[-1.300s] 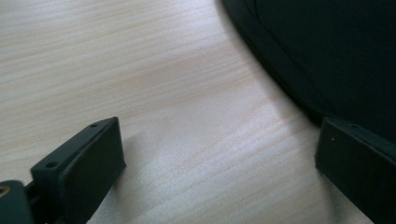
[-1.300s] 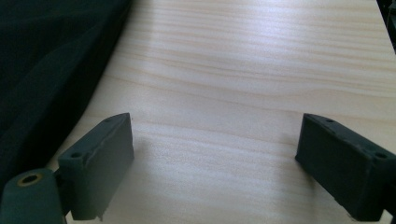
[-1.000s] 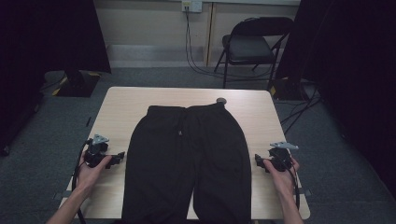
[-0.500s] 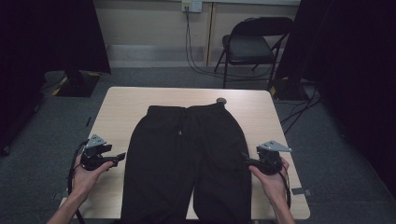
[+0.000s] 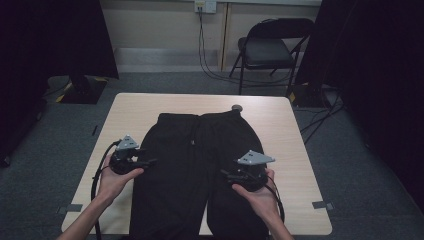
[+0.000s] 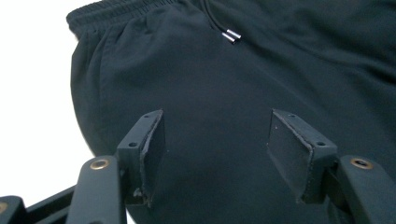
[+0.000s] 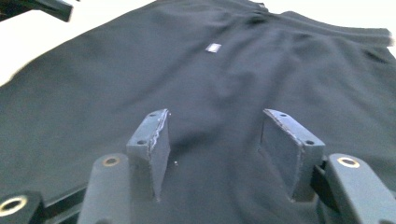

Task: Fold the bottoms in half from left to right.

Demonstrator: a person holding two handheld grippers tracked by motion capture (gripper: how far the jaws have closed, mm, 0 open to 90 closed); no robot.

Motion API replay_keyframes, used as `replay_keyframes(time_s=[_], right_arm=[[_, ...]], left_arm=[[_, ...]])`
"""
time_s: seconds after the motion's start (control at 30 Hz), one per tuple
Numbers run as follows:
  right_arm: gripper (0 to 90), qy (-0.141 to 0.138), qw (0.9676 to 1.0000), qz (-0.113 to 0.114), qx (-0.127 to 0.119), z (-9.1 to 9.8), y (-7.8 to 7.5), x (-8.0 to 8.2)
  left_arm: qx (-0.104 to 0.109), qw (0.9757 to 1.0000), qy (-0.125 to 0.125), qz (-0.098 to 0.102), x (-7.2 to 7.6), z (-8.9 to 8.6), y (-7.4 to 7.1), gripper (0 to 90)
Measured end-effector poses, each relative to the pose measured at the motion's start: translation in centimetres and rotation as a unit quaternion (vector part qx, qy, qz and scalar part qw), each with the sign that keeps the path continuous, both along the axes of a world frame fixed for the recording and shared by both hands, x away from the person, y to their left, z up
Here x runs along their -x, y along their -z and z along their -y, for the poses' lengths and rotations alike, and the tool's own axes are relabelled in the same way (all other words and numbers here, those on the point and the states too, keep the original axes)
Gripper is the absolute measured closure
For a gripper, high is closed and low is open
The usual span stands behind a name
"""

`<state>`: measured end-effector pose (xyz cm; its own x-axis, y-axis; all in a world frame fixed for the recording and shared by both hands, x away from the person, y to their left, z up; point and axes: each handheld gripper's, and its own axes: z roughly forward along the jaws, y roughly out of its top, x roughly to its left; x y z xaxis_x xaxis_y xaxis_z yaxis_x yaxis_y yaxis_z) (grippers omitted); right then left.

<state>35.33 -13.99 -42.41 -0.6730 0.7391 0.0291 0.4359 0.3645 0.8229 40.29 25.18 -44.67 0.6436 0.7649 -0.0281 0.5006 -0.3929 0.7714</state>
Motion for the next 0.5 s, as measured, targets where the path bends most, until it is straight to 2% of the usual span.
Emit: replay_keyframes(time_s=[0.03,0.07,0.1,0.13,0.17,0.2,0.23,0.27,0.3,0.37,0.4,0.47,0.5], right_arm=[[42.6,0.000,1.0000,0.000,0.000,0.0,0.0,0.0],[43.4,-0.013,0.9999,-0.004,0.001,-0.6,-0.1,0.0],[43.4,-0.025,0.9997,-0.006,0.003,-1.4,-0.1,0.1],[43.9,-0.045,0.9989,-0.012,0.002,-2.5,0.0,0.3],[44.0,-0.053,0.9985,-0.014,0.004,-3.1,0.1,0.4],[44.8,-0.066,0.9977,-0.016,0.007,-3.9,0.2,0.6],[44.8,-0.066,0.9977,-0.016,0.007,-3.9,0.2,0.6],[46.3,-0.090,0.9955,-0.022,0.016,-5.5,0.6,0.8],[47.4,-0.098,0.9948,-0.023,0.019,-6.0,0.7,0.8],[49.8,-0.117,0.9923,-0.030,0.027,-7.2,1.2,1.0],[51.2,-0.126,0.9911,-0.034,0.027,-7.8,1.6,1.1],[52.9,-0.143,0.9883,-0.040,0.036,-8.8,2.3,1.3],[51.8,-0.143,0.9879,-0.040,0.043,-9.2,2.8,1.4]], left_arm=[[0.000,1.0000,0.000,0.000,0.0,0.0,0.0,36.0],[0.003,1.0000,-0.001,-0.007,-0.3,0.1,0.4,36.0],[0.017,0.9998,0.001,-0.013,-0.4,0.1,0.9,33.0],[0.021,0.9996,-0.002,-0.019,-0.5,0.0,1.5,34.0],[0.021,0.9996,-0.002,-0.019,-0.5,0.0,1.5,34.7],[0.003,0.9997,0.003,-0.024,-0.5,-0.1,2.1,36.7],[0.003,0.9997,0.003,-0.024,-0.5,-0.1,2.1,38.0],[0.007,0.9995,0.009,-0.029,-0.6,-0.2,2.6,38.8],[-0.005,0.9988,0.017,-0.045,-0.8,-0.2,3.2,38.8],[-0.012,0.9983,0.023,-0.052,-0.9,-0.2,3.6,38.8],[-0.022,0.9975,0.028,-0.060,-1.0,-0.3,4.0,40.3],[-0.029,0.9975,0.027,-0.058,-1.1,-0.2,4.4,43.5],[-0.029,0.9975,0.027,-0.058,-1.1,-0.2,4.4,43.4]])
